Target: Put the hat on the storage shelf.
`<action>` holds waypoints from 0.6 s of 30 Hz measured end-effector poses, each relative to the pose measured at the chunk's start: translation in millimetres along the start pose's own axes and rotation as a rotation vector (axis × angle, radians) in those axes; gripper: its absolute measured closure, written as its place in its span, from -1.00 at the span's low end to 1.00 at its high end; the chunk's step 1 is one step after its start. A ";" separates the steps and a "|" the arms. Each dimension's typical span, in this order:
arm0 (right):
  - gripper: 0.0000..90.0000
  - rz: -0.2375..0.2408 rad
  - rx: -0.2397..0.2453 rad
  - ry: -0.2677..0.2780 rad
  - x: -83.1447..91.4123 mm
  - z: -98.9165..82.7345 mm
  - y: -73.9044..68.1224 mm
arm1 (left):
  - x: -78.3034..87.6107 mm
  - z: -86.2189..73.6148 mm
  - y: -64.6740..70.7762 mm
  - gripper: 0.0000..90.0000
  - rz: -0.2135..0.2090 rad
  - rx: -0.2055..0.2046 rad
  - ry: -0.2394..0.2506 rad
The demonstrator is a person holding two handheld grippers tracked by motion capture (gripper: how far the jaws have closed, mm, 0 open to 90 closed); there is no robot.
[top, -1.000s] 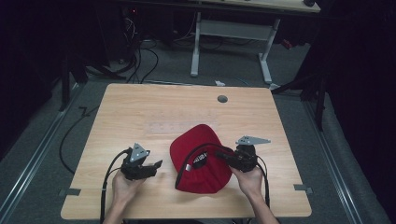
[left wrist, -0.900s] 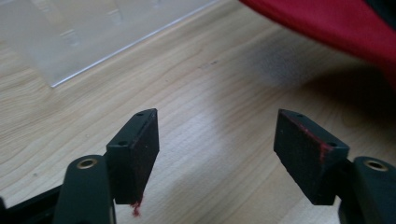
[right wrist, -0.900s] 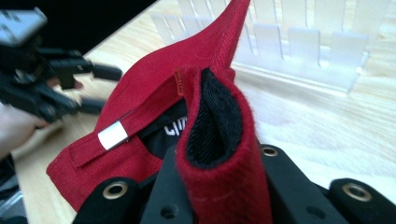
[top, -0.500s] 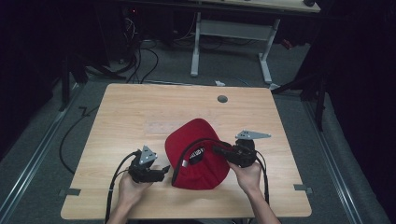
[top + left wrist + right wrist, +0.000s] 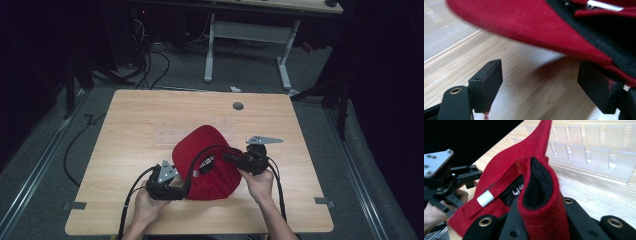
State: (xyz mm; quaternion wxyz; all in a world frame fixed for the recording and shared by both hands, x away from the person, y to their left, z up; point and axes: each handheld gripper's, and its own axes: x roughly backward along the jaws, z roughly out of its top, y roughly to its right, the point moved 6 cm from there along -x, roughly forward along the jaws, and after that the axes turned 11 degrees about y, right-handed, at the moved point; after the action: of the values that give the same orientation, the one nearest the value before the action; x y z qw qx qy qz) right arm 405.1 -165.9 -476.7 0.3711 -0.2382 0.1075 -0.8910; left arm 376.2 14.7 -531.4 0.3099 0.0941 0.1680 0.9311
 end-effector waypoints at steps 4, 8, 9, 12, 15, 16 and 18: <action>0.89 -0.015 0.015 -0.009 -4.6 -3.8 -1.0 | 3.5 3.6 -0.7 -0.56 0.013 0.003 0.023; 0.89 -0.047 0.045 -0.042 -3.6 -6.9 -1.2 | 5.0 11.0 -0.1 -0.61 0.015 0.018 0.033; 0.89 -0.055 0.051 -0.052 -3.3 -7.5 -1.3 | 5.6 13.8 1.0 -0.62 0.013 0.021 0.039; 0.89 -0.068 0.065 -0.069 -2.0 -9.3 -0.8 | 6.8 19.2 3.0 -0.63 0.005 0.025 0.047; 0.88 -0.075 0.074 -0.087 0.0 -13.7 0.3 | 7.0 23.0 3.3 -0.64 0.006 0.007 0.047; 0.88 -0.077 0.075 -0.093 0.5 -15.3 1.1 | 7.4 24.3 3.7 -0.65 0.005 0.005 0.052; 0.88 -0.082 0.070 -0.111 0.8 -20.1 3.3 | 8.1 24.8 4.2 -0.65 0.005 0.001 0.053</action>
State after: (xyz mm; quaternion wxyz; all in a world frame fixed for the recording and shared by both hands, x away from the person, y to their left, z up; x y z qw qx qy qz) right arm 396.5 -168.6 -495.0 0.3478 -0.2786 0.0458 -0.8940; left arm 374.5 22.8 -506.4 0.3029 0.0698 0.1762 0.9340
